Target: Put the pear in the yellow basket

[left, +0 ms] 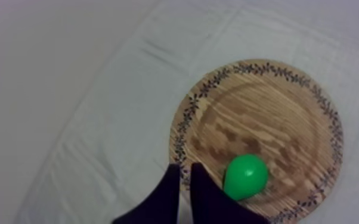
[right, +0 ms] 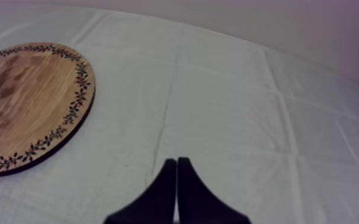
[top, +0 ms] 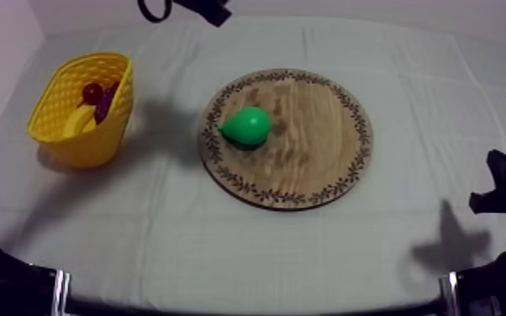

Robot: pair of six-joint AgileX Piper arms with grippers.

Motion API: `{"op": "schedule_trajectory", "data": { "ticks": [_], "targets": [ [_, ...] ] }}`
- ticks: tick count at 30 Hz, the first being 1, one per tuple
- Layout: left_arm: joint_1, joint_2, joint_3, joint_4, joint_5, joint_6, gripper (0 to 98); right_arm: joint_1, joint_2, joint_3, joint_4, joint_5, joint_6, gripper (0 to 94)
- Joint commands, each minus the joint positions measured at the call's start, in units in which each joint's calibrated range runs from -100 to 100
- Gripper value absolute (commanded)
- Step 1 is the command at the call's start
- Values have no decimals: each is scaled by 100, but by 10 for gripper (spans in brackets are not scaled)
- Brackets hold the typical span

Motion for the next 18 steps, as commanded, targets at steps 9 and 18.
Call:
{"op": "schedule_trajectory", "data": {
  "ticks": [9, 18],
  "targets": [
    [-42, 160, -343, 28, 1351, -332, 869, 1, -5, 5, 2, -1, 1, 3],
    [-53, 192, -152, 79, 1932, -548, 960, 1, -5, 5, 2, -1, 1, 3]
  ]
}}
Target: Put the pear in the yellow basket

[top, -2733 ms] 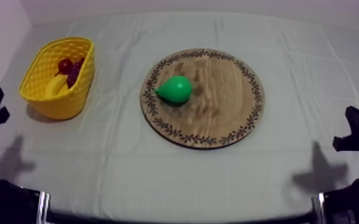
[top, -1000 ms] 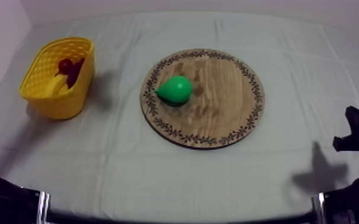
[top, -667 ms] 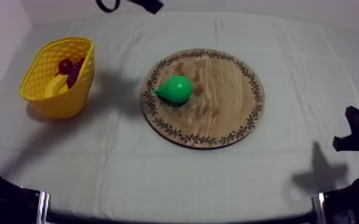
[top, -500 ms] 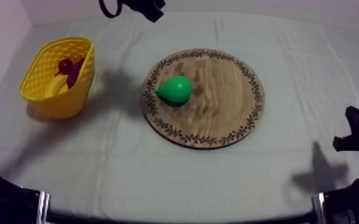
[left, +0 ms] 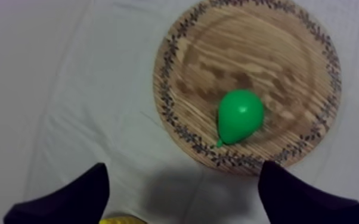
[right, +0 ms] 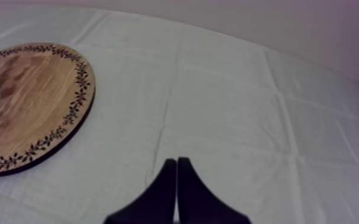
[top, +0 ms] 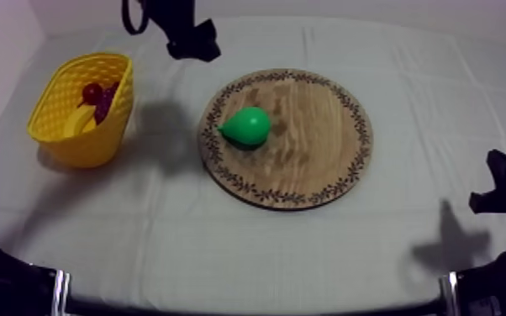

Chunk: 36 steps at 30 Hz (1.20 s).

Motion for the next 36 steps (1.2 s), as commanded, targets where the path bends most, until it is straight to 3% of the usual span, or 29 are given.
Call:
{"op": "schedule_trajectory", "data": {
  "ticks": [1, 12, 23, 36],
  "targets": [
    [-2, 26, 117, 11, -12, -36, 960, 1, -5, 5, 2, 8, 1, 3],
    [53, 559, 645, 165, -460, -9, 959, 1, -5, 5, 2, 8, 1, 3],
    [126, 1489, 380, 444, -600, 7, 952, 1, -5, 5, 2, 8, 1, 3],
    [128, 2543, -50, 631, -962, -199, 931, 1, -5, 5, 2, 8, 1, 3]
  ]
}}
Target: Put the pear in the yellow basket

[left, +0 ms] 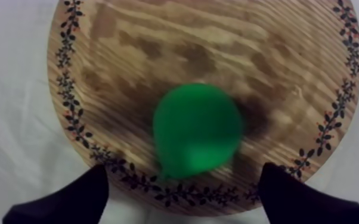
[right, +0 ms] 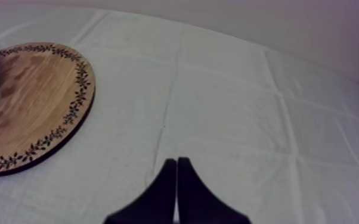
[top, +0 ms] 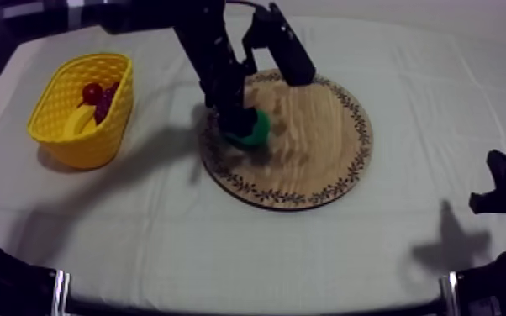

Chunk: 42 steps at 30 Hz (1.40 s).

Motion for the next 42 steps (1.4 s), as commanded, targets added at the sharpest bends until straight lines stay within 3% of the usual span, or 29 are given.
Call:
{"op": "schedule_trajectory", "data": {
  "ticks": [1, 20, 27, 36, 42],
  "targets": [
    [-4, 137, -5, 7, -93, -23, 929, 1, -5, 5, 2, 1, 1, 3],
    [27, 685, -21, 396, -585, -386, 817, 1, -5, 5, 2, 1, 1, 3],
    [49, 743, 85, 442, -777, -427, 756, 1, -5, 5, 2, 1, 1, 3],
    [0, 779, 84, 494, -1094, -423, 521, 1, -5, 5, 2, 1, 1, 3],
    [-40, 651, 84, 513, -1138, -386, 463, 1, -5, 5, 2, 1, 1, 3]
  ]
}}
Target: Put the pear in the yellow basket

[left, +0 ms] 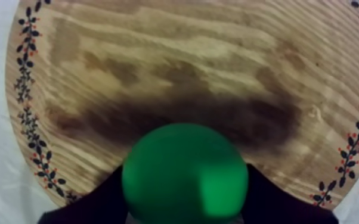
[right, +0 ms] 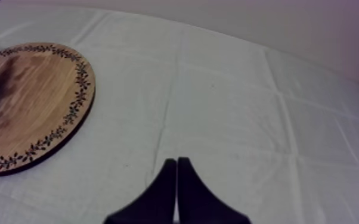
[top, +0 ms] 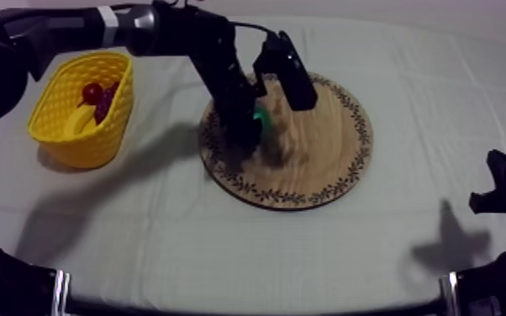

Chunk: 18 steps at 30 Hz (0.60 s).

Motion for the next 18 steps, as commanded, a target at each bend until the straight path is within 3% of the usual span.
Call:
{"op": "schedule_trajectory", "data": {
  "ticks": [1, 14, 18],
  "targets": [
    [-15, -94, 23, 2, -9, 16, 461, 1, -5, 5, 2, 1, 1, 3],
    [-471, -2165, 724, -30, 402, 129, 466, 1, -5, 5, 2, 1, 1, 3],
    [-708, -3012, 894, -32, 889, 168, 477, 1, -5, 5, 2, 1, 1, 3]
  ]
}}
